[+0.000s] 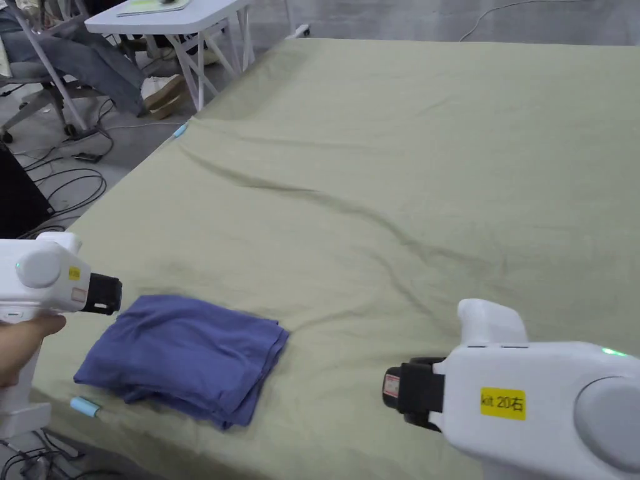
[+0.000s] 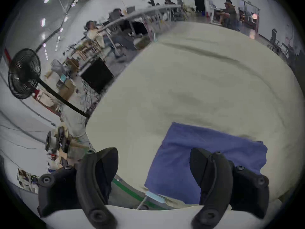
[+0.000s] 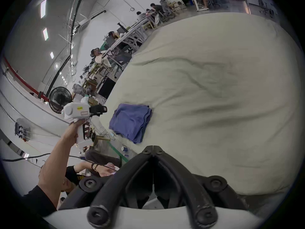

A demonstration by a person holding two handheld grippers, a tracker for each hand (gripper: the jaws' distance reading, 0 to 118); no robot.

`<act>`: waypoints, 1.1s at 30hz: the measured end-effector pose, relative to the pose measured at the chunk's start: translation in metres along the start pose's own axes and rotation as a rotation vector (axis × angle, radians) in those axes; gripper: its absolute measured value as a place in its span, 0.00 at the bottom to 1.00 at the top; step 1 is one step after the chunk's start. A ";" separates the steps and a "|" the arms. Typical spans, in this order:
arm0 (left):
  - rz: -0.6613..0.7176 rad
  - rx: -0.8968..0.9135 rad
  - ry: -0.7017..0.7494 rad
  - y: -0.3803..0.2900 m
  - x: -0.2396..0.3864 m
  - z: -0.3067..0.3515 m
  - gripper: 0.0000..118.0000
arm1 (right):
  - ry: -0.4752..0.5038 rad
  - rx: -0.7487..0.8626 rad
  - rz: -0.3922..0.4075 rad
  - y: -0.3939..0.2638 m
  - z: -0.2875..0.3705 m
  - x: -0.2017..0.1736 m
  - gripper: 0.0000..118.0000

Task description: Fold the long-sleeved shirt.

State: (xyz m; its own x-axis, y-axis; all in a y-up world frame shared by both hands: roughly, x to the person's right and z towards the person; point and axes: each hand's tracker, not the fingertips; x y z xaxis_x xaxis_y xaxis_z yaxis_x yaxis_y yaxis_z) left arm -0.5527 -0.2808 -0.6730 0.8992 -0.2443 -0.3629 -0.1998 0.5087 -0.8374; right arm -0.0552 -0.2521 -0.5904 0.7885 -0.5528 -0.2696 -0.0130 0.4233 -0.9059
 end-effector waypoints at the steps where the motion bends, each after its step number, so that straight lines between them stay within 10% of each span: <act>1: -0.002 0.009 -0.014 0.001 0.001 0.007 0.78 | 0.002 0.008 -0.006 0.001 0.002 0.001 0.00; 6: 0.012 -0.007 -0.142 0.007 0.023 0.052 0.76 | 0.017 0.051 -0.011 0.003 0.020 0.002 0.00; 7: 0.017 -0.033 -0.203 0.003 0.028 0.070 0.50 | 0.021 0.062 -0.010 0.003 0.026 0.004 0.00; 8: 0.019 0.000 -0.285 0.004 0.041 0.088 0.00 | 0.026 0.072 -0.010 0.003 0.033 0.006 0.00; 21: -0.068 0.835 -0.446 -0.044 0.222 0.380 0.00 | -0.259 0.677 0.074 0.008 0.263 0.070 0.00; 33: -0.015 0.942 -0.581 -0.121 0.322 0.469 0.00 | -0.720 0.960 0.276 -0.052 0.401 0.105 0.00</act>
State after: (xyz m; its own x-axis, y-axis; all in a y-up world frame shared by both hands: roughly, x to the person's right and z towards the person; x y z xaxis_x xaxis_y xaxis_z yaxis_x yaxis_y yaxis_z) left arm -0.0564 -0.0338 -0.4971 0.9942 0.0433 0.0980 -0.0330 0.9940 -0.1045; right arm 0.2749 -0.0447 -0.4406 0.9942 0.0324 0.1030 -0.0158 0.9874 -0.1578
